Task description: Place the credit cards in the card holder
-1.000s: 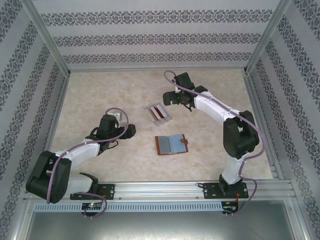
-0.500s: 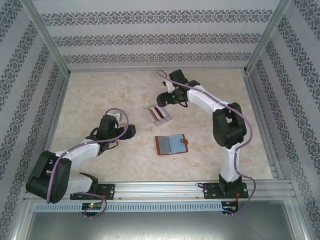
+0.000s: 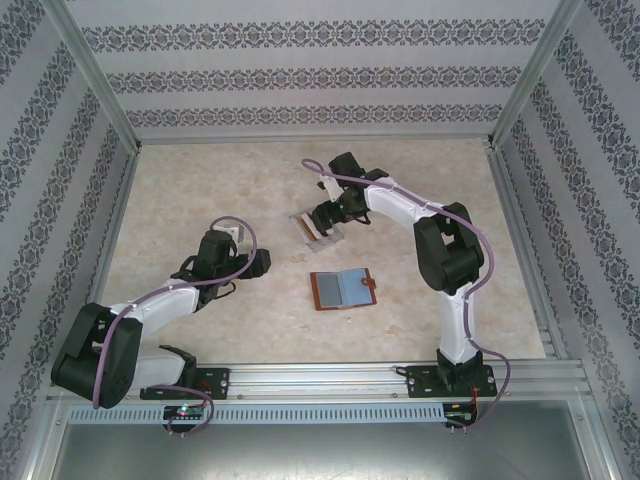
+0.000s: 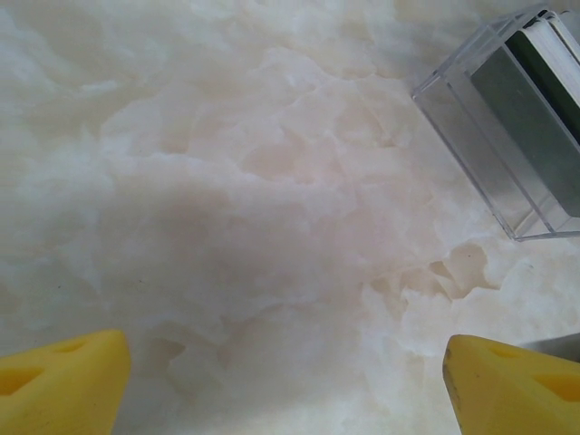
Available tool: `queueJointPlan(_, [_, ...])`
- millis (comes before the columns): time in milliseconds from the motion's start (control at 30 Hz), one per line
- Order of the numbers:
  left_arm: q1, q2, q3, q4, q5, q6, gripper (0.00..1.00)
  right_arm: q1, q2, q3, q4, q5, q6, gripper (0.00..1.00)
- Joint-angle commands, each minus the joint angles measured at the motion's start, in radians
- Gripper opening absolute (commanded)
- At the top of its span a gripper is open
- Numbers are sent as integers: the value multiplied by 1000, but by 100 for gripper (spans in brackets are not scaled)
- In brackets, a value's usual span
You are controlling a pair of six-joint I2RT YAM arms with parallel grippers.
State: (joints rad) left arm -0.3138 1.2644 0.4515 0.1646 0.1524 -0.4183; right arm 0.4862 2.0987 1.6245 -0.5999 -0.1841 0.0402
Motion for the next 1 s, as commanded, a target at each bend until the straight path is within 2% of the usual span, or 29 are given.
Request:
queueJointPlan(0, [4,-12,-7,-8,-14,17,90,0,62,30,-38,42,-33,79])
queueJointPlan(67, [4,-5,-2,-12,-3,19,90,6,70,31,-24,88,-33,77])
queueJointPlan(267, [2,-21,-5,-21,-16,22,90,60,49,26,31,343,-54,74])
queueJointPlan(367, [3,-20,-8,-19,-19,21,90,77,16,20,53,407,-73,73])
queueJointPlan(533, [2,-4,0,-18,-1,21,90,80,-39,-22,98,445,-92,70])
queueJointPlan(700, [3,-10,-1,-20,-7,22,90,80,-33,-23,86,444,-101,62])
queueJointPlan(967, [3,0,0,-17,0,20,90,113,-43,-29,89,524,-139,62])
